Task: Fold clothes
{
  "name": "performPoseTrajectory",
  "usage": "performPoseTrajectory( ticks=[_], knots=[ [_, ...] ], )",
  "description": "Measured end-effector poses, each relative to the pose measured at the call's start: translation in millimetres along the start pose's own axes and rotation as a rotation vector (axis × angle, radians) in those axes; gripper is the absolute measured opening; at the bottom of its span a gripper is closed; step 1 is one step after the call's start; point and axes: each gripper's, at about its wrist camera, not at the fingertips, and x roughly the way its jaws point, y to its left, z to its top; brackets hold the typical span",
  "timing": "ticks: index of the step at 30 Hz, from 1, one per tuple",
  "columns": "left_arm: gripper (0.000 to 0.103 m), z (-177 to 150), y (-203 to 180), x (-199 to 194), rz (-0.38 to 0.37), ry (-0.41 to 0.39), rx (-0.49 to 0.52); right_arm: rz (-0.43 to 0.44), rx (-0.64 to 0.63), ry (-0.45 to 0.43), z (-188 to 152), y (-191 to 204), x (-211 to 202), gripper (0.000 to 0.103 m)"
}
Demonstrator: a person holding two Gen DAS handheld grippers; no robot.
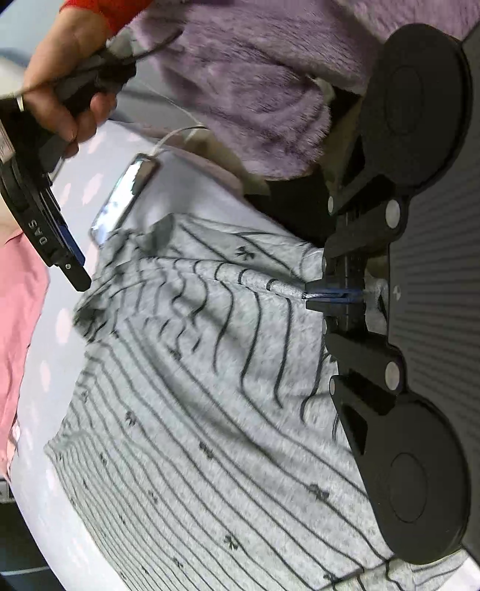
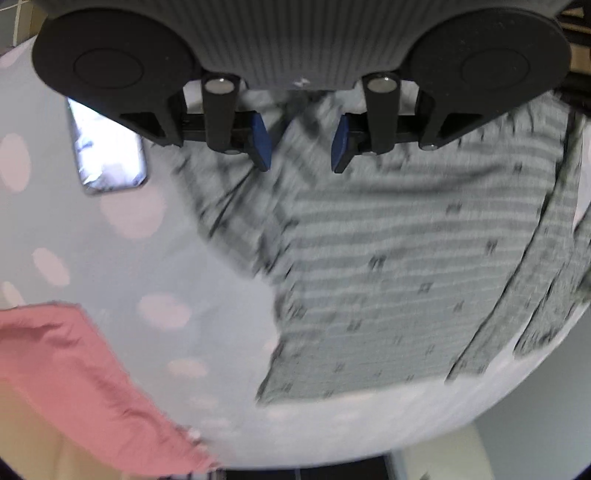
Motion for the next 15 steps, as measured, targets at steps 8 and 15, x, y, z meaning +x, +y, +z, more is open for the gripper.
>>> performPoseTrajectory(
  ticks=[8, 15],
  knots=[
    [0.0, 4, 13, -48, -0.012, -0.073, -0.08, -0.021, -0.141, 0.056, 74, -8, 35, 0.038],
    [0.0, 8, 26, -78, 0.019, -0.113, -0.172, 0.05, -0.288, 0.22, 112, -9, 102, 0.039]
  ],
)
